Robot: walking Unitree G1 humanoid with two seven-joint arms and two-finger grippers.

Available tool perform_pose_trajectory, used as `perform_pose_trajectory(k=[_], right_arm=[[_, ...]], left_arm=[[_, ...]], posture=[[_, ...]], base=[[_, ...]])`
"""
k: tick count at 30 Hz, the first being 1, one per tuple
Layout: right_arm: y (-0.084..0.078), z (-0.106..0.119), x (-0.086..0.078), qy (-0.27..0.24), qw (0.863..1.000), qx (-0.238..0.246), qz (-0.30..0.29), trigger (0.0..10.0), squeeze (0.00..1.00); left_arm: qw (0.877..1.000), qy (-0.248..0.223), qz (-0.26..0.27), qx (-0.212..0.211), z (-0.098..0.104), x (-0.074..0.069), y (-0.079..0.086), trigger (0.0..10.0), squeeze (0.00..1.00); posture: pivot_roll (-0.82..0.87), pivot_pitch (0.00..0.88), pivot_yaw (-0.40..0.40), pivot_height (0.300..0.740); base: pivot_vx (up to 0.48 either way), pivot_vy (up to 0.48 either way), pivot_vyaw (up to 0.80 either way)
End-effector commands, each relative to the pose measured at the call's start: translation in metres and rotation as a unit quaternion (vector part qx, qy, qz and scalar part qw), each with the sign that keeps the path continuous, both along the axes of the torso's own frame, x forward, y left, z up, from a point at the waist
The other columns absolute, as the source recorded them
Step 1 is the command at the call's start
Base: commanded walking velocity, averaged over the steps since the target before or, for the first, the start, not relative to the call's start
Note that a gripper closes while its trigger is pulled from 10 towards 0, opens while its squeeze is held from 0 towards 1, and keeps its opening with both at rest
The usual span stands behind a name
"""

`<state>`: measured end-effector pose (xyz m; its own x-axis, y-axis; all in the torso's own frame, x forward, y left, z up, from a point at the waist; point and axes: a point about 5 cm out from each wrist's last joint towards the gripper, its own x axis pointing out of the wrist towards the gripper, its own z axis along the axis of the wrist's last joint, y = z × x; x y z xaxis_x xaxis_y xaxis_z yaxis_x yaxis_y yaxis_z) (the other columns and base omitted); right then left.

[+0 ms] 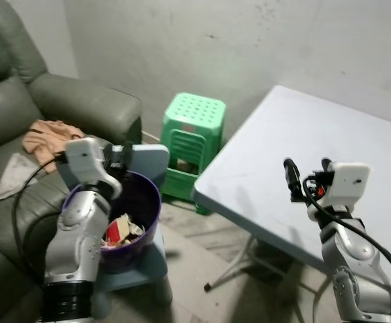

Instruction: Picking trash to rubbish bin

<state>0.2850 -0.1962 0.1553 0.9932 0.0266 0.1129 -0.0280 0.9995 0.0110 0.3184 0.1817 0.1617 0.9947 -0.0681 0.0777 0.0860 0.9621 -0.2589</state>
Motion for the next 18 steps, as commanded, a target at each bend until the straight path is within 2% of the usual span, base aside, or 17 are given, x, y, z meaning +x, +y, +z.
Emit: perform_pose_trajectory(k=[1,18], right_arm=[[-0.0066,0.0011,-0.0025,0.001,1.0,-0.005,-0.013,10.0,0.0],[-0.0106,-0.0016,-0.0086,0.009,1.0,-0.008,-0.027,10.0,0.0]], left_arm=[[1.0,0.009,-0.013,0.002,-0.0022,0.0005,-0.009,10.0,0.0],[0.999,0.027,-0.019,0.021,-0.0073,0.0001,-0.0102,10.0,0.0]], posture=[[-0.08,0.052,-0.068,0.74],[-0.09,0.068,-0.063,0.74]], base=[[0.0,0.0,-0.77],[0.0,0.0,-0.76]])
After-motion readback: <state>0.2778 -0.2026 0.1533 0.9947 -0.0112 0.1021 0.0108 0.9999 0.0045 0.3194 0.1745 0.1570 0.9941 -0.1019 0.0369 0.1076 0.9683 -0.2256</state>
